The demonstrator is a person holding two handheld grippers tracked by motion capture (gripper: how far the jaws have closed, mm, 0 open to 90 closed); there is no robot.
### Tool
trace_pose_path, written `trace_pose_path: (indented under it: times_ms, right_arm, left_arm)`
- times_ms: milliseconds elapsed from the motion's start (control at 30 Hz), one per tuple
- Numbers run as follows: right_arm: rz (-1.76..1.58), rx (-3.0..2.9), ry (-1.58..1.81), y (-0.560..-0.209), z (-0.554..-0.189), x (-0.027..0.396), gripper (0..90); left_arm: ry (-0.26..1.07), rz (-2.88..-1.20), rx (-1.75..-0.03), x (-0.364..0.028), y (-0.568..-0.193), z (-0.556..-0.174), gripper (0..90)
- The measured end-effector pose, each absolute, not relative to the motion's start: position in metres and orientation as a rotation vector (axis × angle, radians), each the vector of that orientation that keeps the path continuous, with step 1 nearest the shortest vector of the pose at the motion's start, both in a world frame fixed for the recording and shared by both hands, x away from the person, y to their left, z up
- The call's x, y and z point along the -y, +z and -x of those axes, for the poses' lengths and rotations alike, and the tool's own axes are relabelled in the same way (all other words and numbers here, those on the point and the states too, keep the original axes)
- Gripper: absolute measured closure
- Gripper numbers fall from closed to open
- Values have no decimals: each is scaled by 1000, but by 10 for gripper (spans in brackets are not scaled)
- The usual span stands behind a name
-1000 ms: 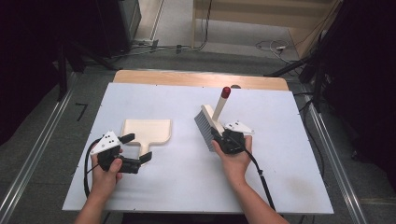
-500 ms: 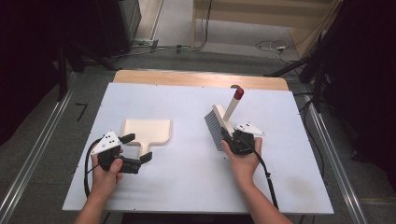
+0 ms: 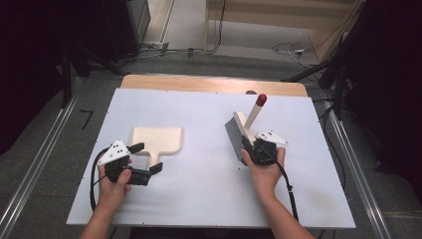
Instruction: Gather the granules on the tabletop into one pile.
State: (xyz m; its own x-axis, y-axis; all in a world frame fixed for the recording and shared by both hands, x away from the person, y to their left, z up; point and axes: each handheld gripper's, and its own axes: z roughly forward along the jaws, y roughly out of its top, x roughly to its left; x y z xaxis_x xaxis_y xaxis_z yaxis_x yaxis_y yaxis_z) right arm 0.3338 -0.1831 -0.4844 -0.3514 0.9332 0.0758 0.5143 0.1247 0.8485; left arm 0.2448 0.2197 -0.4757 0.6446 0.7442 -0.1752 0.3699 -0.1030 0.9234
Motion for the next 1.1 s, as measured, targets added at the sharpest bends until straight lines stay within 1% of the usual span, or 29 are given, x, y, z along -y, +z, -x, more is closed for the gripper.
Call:
trace_pose_path:
  times_ms: [200,400,700,967,1100]
  right_arm:
    - [-1405,-1925,1163,-483,-333,186,661]
    - [-1317,-1994,1318,-479,-332,190,662]
    - [-1153,-2088,1415,-458,-329,210,662]
    - [-931,-2263,1432,-448,-310,240,662]
    - [-801,-2371,1436,-450,-297,249,662]
  left_arm:
    - [406,-1714,-915,-220,-476,-245,0]
    - [406,-1718,-914,-219,-477,-246,0]
    - [406,-1715,-916,-219,-477,-246,0]
    - [405,-1718,-919,-218,-477,-246,0]
    - [402,-1717,-919,-217,-477,-246,0]
